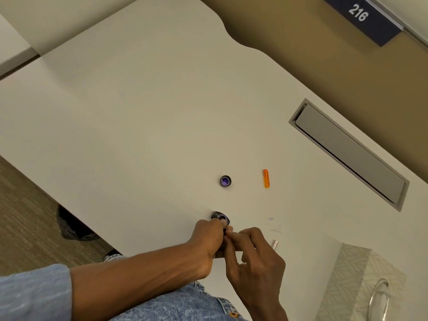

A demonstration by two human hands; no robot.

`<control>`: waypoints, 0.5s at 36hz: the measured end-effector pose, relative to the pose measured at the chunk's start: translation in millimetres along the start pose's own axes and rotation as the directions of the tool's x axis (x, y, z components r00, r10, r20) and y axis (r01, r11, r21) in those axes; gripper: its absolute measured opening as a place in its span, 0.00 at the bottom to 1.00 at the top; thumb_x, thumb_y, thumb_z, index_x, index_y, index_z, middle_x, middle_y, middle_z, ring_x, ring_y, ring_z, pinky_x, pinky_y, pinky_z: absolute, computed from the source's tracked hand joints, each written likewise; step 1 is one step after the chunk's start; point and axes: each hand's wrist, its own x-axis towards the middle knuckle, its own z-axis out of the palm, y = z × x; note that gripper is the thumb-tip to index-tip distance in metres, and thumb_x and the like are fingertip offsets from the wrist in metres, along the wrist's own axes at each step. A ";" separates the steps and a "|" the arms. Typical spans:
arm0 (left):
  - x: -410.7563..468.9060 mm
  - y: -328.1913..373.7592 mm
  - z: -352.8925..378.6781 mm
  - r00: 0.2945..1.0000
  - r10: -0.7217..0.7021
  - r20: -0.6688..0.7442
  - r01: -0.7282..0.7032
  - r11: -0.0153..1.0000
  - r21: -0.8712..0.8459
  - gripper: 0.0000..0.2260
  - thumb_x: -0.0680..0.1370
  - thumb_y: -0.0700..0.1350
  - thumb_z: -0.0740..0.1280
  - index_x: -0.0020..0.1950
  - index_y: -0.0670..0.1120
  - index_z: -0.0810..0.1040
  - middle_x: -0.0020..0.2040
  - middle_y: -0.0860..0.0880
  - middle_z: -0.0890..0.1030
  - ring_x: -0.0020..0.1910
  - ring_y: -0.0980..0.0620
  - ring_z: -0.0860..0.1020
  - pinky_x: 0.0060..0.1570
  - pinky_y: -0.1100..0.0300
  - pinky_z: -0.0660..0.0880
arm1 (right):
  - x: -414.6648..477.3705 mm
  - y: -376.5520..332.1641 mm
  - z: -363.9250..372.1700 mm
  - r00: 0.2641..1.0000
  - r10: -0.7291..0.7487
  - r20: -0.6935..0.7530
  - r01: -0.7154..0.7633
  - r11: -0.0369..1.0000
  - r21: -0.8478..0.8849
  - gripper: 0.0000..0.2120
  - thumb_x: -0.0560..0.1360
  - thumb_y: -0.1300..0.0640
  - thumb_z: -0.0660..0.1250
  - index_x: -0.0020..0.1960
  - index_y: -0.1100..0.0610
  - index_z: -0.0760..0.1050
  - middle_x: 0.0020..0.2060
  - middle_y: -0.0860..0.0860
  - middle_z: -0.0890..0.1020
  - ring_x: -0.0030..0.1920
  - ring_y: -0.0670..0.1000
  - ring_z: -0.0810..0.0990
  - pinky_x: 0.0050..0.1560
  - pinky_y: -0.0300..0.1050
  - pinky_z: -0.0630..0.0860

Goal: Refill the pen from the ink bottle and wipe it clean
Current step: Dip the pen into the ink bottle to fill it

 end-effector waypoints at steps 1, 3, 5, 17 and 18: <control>0.7 -0.6 -0.2 1.000 0.002 0.003 -0.002 1.000 0.001 0.13 0.86 0.41 0.62 0.61 0.37 0.83 0.45 0.42 0.85 0.44 0.44 0.83 0.57 0.42 0.85 | 0.0 0.3 -0.2 1.000 0.002 0.001 -0.002 1.000 -0.002 0.03 0.74 0.54 0.79 0.46 0.50 0.87 0.39 0.45 0.83 0.29 0.45 0.74 0.26 0.39 0.69; 2.1 -1.6 0.2 1.000 0.007 0.010 -0.007 1.000 0.006 0.13 0.86 0.41 0.62 0.61 0.36 0.83 0.45 0.42 0.84 0.45 0.43 0.83 0.57 0.41 0.85 | 0.1 0.8 -0.7 1.000 0.005 0.001 -0.005 1.000 -0.007 0.03 0.74 0.53 0.80 0.44 0.50 0.86 0.38 0.45 0.82 0.28 0.45 0.74 0.25 0.40 0.69; 2.4 -2.0 0.5 1.000 0.010 0.011 -0.010 1.000 0.008 0.13 0.86 0.41 0.62 0.61 0.36 0.83 0.47 0.40 0.85 0.47 0.41 0.84 0.58 0.40 0.85 | 0.9 1.3 -1.5 1.000 0.007 -0.002 -0.007 1.000 -0.011 0.04 0.74 0.52 0.80 0.44 0.49 0.85 0.38 0.45 0.82 0.28 0.46 0.74 0.25 0.41 0.69; 3.4 -3.1 0.0 1.000 0.016 0.002 -0.016 1.000 0.003 0.12 0.86 0.41 0.61 0.60 0.39 0.84 0.52 0.40 0.88 0.46 0.43 0.84 0.58 0.39 0.84 | -0.5 -2.1 -1.8 1.000 0.004 0.001 -0.004 1.000 0.015 0.04 0.74 0.56 0.78 0.49 0.49 0.87 0.40 0.45 0.83 0.29 0.44 0.75 0.26 0.39 0.69; 3.7 -2.9 0.2 1.000 0.015 0.000 -0.015 1.000 0.001 0.12 0.86 0.41 0.61 0.60 0.39 0.84 0.52 0.39 0.88 0.46 0.43 0.84 0.58 0.39 0.84 | -0.3 -2.6 -1.5 1.000 0.005 0.001 -0.005 1.000 0.011 0.04 0.74 0.56 0.78 0.48 0.50 0.87 0.40 0.45 0.83 0.29 0.45 0.75 0.26 0.39 0.69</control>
